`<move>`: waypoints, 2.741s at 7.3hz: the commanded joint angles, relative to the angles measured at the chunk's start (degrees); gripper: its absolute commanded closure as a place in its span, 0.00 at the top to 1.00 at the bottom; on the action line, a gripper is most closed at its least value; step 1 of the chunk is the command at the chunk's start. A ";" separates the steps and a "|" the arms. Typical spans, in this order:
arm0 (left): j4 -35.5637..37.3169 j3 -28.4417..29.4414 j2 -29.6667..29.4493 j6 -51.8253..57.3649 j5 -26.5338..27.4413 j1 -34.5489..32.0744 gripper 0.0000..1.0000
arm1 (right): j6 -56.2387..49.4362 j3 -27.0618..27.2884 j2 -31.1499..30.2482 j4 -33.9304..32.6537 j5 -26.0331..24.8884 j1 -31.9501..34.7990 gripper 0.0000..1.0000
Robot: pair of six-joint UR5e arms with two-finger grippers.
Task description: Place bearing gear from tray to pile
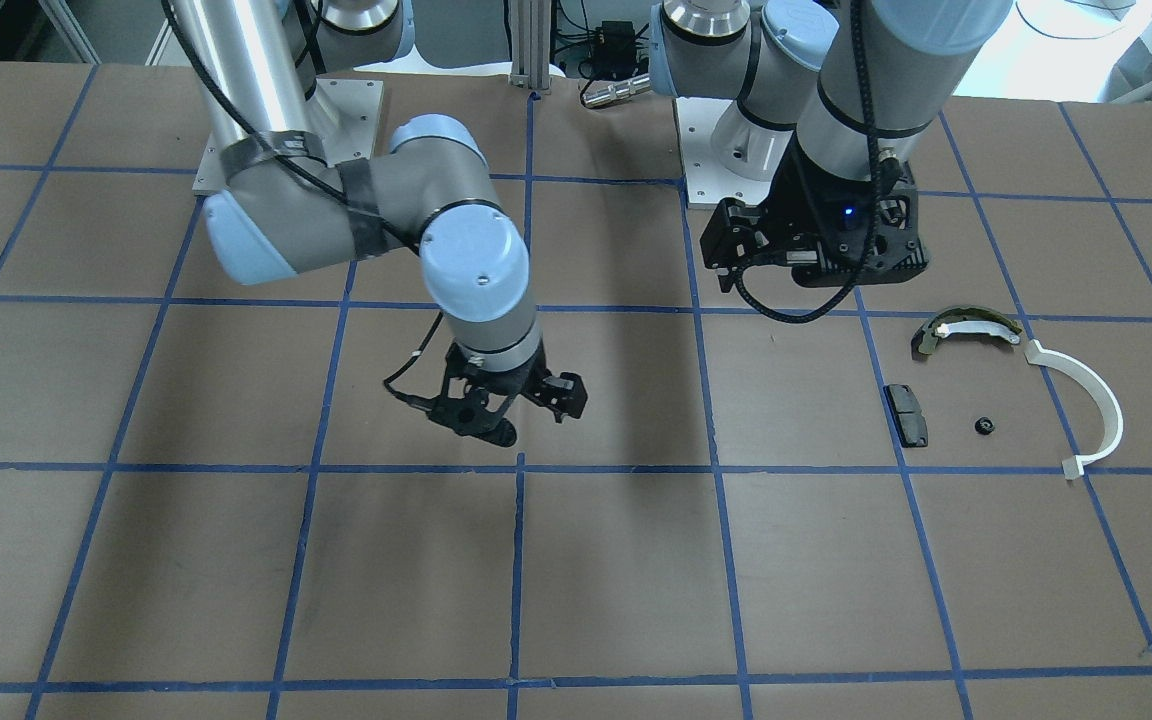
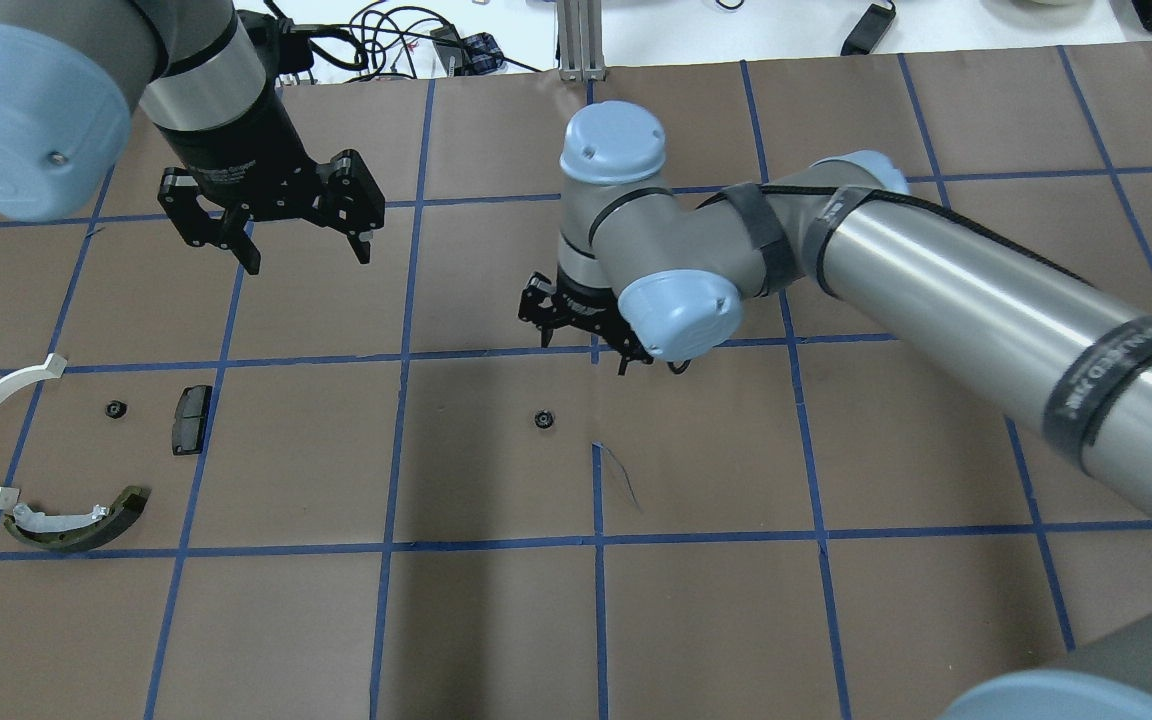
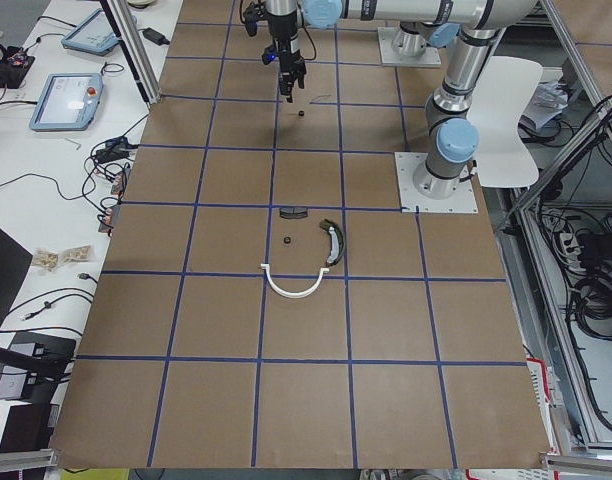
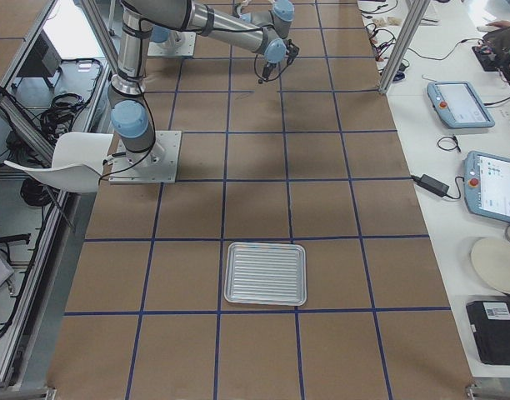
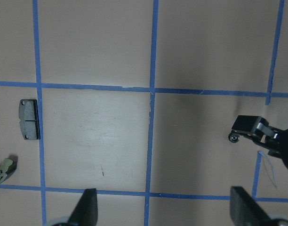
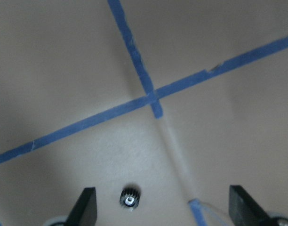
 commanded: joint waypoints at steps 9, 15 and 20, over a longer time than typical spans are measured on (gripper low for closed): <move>39.00 -19.57 -19.30 -19.17 -1.51 -15.49 1.00 | -35.19 0.36 -24.90 23.80 -1.20 -23.83 1.00; 40.06 -19.13 -20.81 -19.00 -1.60 -16.11 0.00 | -38.07 0.72 -25.18 26.37 -4.27 -23.65 1.00; 28.17 -13.70 -15.63 -15.84 -0.55 -12.01 0.00 | -37.13 0.63 -24.92 26.29 -8.94 -18.58 1.00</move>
